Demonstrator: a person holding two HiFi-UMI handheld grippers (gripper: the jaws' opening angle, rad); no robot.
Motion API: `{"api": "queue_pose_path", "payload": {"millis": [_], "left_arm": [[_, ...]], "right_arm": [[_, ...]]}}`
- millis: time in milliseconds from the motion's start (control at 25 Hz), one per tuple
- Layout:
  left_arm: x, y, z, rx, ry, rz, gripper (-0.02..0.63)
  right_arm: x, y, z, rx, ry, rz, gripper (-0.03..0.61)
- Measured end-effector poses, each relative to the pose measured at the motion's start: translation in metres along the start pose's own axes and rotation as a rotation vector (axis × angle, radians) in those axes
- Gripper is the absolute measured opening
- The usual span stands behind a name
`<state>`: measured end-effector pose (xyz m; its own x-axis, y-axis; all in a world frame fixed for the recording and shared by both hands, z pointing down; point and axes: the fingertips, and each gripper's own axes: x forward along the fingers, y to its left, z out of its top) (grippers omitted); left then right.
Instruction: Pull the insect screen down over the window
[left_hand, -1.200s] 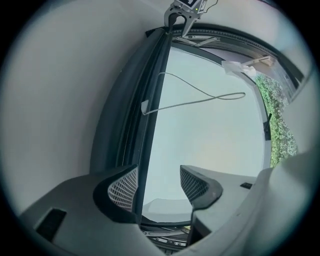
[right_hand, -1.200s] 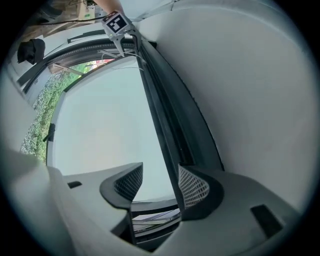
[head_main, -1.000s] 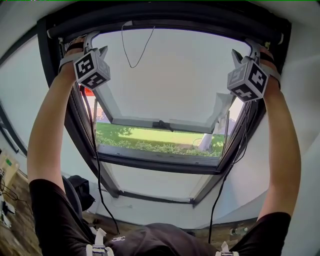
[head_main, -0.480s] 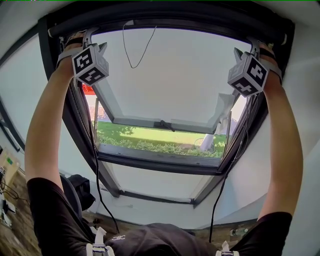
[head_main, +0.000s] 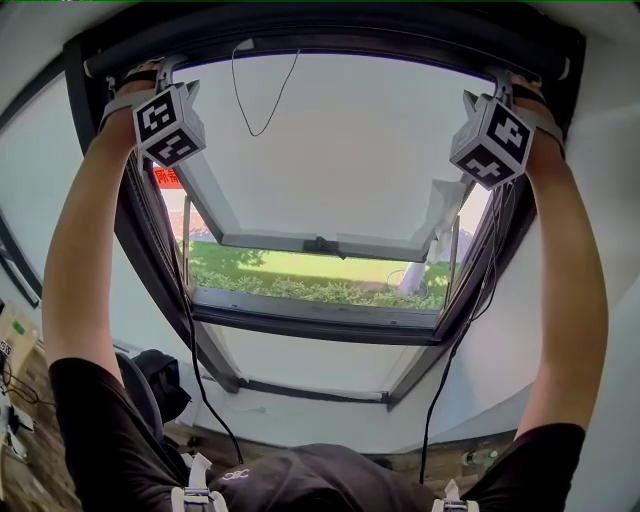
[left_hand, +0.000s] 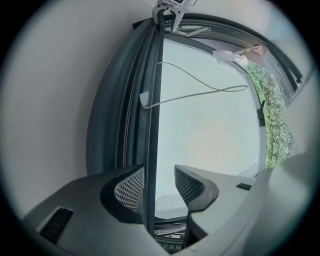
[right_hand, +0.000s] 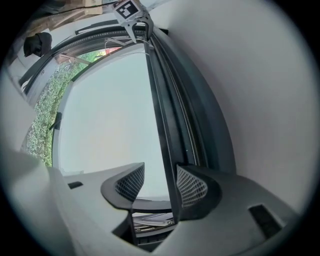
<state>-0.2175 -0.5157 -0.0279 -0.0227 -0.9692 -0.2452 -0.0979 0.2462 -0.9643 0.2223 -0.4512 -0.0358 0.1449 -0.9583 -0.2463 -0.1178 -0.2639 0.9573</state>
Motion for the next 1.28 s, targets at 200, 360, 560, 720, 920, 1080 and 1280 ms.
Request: {"api": "queue_pose_path", "payload": {"millis": [200,360,560,720,920,1080,1280], "left_arm": [[0.002,0.0,-0.001,0.002,0.002,-0.005,0.227],[0.005,0.0,-0.002,0.036,0.013,-0.003,0.22],[0.002,0.001,0.0,-0.034,-0.008,-0.03,0.209],[-0.001,-0.007,-0.001,-0.005,-0.011,-0.031,0.207],[-0.01,-0.033,-0.005,0.004,-0.011,-0.101,0.155],[-0.019,-0.063,-0.01,0.058,0.003,-0.146,0.124],[-0.029,-0.097,-0.011,0.043,-0.016,-0.187,0.117]], "right_arm": [[-0.003,0.003,-0.001,-0.016,0.025,0.01,0.221],[-0.003,0.002,0.002,-0.018,0.028,0.008,0.225],[-0.003,0.001,0.002,-0.009,0.029,0.009,0.225],[-0.006,0.008,0.003,0.005,0.025,0.036,0.224],[-0.014,0.039,-0.005,-0.073,0.063,0.079,0.217],[-0.021,0.071,-0.009,-0.091,0.066,0.111,0.225],[-0.031,0.104,-0.012,-0.038,0.034,0.164,0.21]]}}
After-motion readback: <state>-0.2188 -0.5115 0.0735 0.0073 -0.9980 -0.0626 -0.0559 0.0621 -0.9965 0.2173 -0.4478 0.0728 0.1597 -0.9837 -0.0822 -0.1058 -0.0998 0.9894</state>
